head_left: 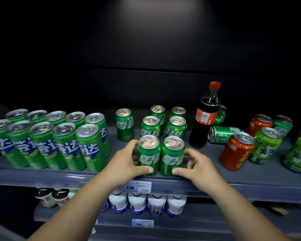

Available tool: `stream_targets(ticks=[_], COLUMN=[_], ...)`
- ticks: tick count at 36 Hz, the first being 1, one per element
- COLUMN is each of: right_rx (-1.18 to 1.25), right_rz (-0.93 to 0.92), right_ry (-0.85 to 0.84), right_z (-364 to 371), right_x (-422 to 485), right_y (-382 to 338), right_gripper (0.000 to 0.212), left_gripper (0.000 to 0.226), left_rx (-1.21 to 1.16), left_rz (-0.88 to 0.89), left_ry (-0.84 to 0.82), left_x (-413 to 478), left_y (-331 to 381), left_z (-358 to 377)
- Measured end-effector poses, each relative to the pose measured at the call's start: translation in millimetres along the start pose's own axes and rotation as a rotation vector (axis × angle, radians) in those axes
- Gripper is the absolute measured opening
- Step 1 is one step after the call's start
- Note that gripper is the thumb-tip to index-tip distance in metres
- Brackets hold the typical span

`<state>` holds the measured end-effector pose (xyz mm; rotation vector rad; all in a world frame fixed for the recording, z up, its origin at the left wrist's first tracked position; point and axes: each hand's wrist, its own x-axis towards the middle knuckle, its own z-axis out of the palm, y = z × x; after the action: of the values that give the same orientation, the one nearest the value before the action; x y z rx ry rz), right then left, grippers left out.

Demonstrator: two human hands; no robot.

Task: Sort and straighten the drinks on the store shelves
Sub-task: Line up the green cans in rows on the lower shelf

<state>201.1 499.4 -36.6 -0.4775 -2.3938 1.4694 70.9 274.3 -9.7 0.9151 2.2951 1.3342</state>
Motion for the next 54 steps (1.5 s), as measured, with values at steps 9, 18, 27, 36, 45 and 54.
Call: stream_targets(ticks=[9,18,27,36,45,54], right_rx=[-0.023,-0.062,0.122,-0.010,-0.131,-0.305], right_rz=[-0.016,-0.018,-0.017,-0.039,0.018,-0.008], right_ry=[0.027,0.009,-0.069,0.082,0.054,-0.013], right_z=[-1,-3,-30,-41,-31,-37], right_x=[0,0,17,62,95,101], right_y=[8,8,-12,-42,-47,-56], right_gripper=[0.071,0.064,0.019,0.056,0.086,0.062], left_gripper=[0.065,0.069,0.076,0.056,0.066,0.042], left_rx=[0.057,0.038,-0.036,0.017,0.377,0.487], left_rz=[0.013,-0.022,0.011,-0.006,-0.057,-0.075], left_ry=[-0.003,-0.055,-0.061,0.188,0.117,0.067], left_x=[0,3,14,55,93,106], left_y=[2,1,19,58,72,77], left_z=[0,-5,-25,-33,-30,-37])
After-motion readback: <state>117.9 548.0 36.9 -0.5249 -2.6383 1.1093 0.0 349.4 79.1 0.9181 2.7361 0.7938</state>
